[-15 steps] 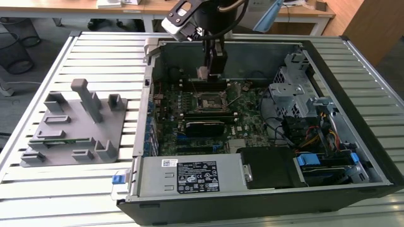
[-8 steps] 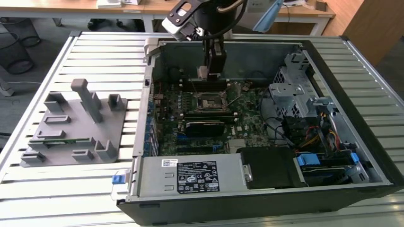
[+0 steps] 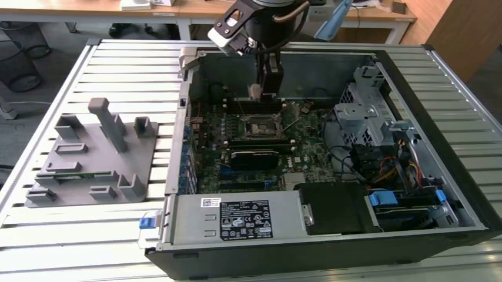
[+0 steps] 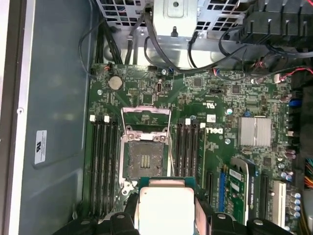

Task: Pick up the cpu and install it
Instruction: 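Place the cpu into insertion slot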

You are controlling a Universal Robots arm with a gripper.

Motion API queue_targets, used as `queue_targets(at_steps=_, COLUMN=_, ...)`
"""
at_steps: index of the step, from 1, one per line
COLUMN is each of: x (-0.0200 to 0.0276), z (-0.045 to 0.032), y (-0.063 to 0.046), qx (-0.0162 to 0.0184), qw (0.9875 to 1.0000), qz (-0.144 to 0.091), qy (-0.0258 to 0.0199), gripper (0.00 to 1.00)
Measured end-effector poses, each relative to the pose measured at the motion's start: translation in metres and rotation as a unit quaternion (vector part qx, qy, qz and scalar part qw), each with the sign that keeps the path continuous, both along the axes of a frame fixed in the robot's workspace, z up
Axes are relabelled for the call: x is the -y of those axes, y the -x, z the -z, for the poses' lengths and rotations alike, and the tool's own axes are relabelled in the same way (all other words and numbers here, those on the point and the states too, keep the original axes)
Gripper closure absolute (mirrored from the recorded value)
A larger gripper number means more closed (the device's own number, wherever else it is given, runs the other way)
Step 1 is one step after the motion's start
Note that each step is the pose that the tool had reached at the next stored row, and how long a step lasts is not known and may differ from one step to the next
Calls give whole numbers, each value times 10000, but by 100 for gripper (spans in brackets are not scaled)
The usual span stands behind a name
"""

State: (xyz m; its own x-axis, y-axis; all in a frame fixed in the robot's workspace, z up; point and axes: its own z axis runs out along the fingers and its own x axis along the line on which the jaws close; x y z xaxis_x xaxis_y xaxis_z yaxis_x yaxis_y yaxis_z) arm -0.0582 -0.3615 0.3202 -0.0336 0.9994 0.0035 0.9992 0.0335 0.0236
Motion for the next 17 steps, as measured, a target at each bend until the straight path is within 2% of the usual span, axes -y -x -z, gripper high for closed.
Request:
queue_targets(at_steps=5, x=-21, z=83, y=-19, qx=0, qw=10000, qz=25, qy=1, gripper=46)
queue_targets(at_steps=9, x=-66, z=116, y=-27, qx=0, qw=10000, qz=86, qy=0, gripper=46)
queue_targets(at_steps=13, x=-93, z=187, y=-27, qx=0, qw=9999, qz=103, qy=1, gripper=46)
queue_targets(at_steps=17, x=-99, z=248, y=-28, qx=0, qw=9999, qz=104, qy=2, gripper=46)
